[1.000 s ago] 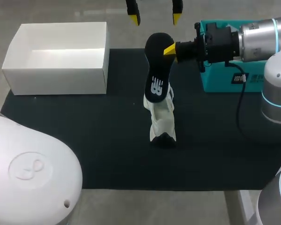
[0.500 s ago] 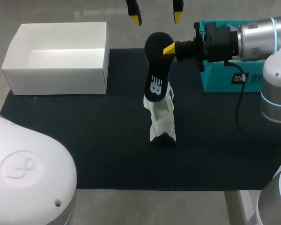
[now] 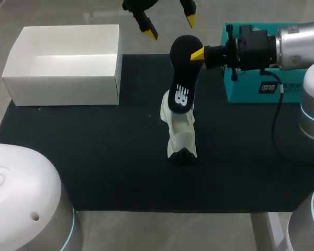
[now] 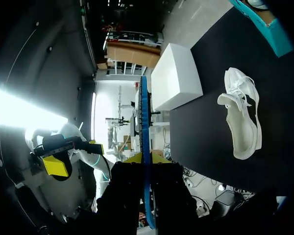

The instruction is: Take the shoe out of the shoebox, open the shoe tongue, remove and reinsert the insole, then place the shoe into the shoebox

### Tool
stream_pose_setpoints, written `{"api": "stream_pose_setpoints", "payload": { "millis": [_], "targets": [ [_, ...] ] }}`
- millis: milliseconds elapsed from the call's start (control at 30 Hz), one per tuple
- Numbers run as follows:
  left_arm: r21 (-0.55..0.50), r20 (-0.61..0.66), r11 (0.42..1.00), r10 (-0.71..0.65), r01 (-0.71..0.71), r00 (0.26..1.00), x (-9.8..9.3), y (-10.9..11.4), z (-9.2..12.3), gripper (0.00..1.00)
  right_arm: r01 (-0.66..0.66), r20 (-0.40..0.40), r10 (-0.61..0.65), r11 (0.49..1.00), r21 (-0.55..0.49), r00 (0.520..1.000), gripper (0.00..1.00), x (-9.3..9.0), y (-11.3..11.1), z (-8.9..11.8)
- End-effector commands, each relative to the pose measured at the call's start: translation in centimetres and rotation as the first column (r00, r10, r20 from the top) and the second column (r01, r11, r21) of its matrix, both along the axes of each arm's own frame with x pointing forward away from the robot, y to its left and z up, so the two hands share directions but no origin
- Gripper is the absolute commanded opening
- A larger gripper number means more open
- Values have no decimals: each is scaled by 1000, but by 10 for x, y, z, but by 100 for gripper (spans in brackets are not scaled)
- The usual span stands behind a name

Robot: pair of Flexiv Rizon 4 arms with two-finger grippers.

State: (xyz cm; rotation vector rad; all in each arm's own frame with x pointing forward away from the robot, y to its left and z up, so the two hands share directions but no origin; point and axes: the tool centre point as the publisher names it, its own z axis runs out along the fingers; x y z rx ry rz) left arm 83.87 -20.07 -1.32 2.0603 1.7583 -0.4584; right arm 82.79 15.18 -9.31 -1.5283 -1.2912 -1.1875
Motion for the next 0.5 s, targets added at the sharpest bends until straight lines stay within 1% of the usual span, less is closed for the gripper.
{"api": "stream_pose_setpoints", "payload": {
  "millis": [33,100,133,200,333,500],
  "targets": [
    [-384,13,923,35,-27,999,-7,16,-14,100,-5,-4,5,1000,-12,1000,0,-5,-5,4],
    [-420,-8,906,52,-51,999,-6,16,-15,100,-6,-5,6,1000,-14,1000,0,-6,-6,5],
    [-456,-15,888,62,-62,998,-7,16,-17,100,-7,-5,7,1000,-16,1000,0,-7,-7,6],
    [-494,-44,864,86,-96,995,-7,16,-19,100,-7,-6,7,1000,-19,1000,0,-8,-8,6],
    [-555,-74,824,89,-115,993,-13,17,-20,100,-5,-9,5,1000,-21,1000,0,-10,-10,6],
    [-551,-72,828,74,-102,995,-15,20,-23,100,-11,-9,11,1000,-25,1000,0,-9,-12,8]
  ]
}}
